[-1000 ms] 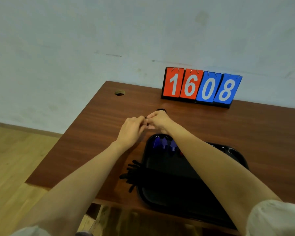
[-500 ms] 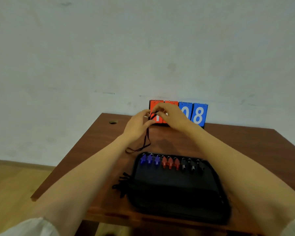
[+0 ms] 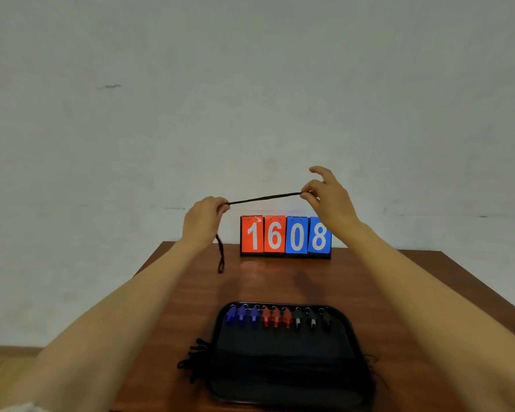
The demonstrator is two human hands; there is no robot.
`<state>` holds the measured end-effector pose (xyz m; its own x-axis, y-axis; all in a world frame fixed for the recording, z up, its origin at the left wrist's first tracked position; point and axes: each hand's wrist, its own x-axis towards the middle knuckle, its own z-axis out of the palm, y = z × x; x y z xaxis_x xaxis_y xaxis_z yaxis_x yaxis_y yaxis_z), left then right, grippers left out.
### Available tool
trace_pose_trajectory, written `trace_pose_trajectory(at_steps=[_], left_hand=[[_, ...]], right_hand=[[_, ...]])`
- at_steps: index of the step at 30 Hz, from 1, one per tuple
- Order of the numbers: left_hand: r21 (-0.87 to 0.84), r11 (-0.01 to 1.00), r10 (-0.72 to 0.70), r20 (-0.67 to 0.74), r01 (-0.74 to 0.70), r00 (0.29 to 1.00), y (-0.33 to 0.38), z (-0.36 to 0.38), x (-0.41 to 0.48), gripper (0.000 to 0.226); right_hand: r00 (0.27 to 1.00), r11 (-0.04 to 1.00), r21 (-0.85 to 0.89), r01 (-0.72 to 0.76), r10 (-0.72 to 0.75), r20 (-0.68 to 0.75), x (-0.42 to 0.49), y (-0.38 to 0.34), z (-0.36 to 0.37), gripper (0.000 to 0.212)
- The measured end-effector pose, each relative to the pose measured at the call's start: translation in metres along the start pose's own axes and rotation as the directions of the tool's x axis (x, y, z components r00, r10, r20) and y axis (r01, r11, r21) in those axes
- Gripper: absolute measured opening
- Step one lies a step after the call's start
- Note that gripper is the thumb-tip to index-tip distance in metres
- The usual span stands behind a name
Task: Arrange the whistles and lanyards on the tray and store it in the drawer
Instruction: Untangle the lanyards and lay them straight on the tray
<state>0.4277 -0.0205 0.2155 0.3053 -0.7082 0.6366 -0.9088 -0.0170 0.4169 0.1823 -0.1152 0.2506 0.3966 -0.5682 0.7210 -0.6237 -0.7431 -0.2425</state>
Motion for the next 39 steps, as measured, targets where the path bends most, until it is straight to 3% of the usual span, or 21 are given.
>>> trace_pose_trajectory(at_steps=[5,13,17,20,24,29,33,39], left_hand=[[0.117,0.993,-0.007,-0.002,0.007,1.0,-0.005,-0.004,-0.007,0.029],[0.18,0.98,-0.098,0.073,0.084,0.992,-0.024,0.002,-0.025,0.032],[0.234,0.969,-0.111,0.158,0.072,0.981,-0.028,0.008,-0.04,0.049],[0.236,0.967,-0.139,0.171,0.097,0.975,-0.031,0.014,-0.048,0.038],[0.231,0.965,-0.159,0.151,0.122,0.976,-0.034,0.02,-0.062,0.025],[0.209,0.971,-0.16,0.202,0.117,0.966,-0.042,0.033,-0.083,0.028],[0.284,0.957,-0.14,0.264,0.062,0.954,-0.048,0.046,-0.103,0.03],[0.193,0.954,-0.283,0.338,0.229,0.897,-0.065,0.062,-0.149,0.018]], right_hand=[[0.996,0.993,-0.084,-0.086,0.089,0.032,-0.015,0.009,-0.008,0.024],[0.973,0.973,0.019,-0.231,0.23,0.035,-0.04,0.039,-0.014,0.028],[0.95,0.952,0.044,-0.302,0.297,0.098,-0.059,0.05,-0.01,0.028],[0.918,0.922,0.044,-0.386,0.378,0.121,-0.074,0.062,-0.008,0.019],[0.914,0.926,-0.157,-0.344,0.368,0.169,-0.094,0.07,-0.006,0.02],[0.911,0.925,-0.215,-0.312,0.356,0.208,-0.125,0.079,-0.001,0.021],[0.878,0.907,-0.275,-0.319,0.392,0.274,-0.151,0.085,0.006,0.021],[0.79,0.876,-0.308,-0.372,0.473,0.39,-0.196,0.096,0.02,0.019]])
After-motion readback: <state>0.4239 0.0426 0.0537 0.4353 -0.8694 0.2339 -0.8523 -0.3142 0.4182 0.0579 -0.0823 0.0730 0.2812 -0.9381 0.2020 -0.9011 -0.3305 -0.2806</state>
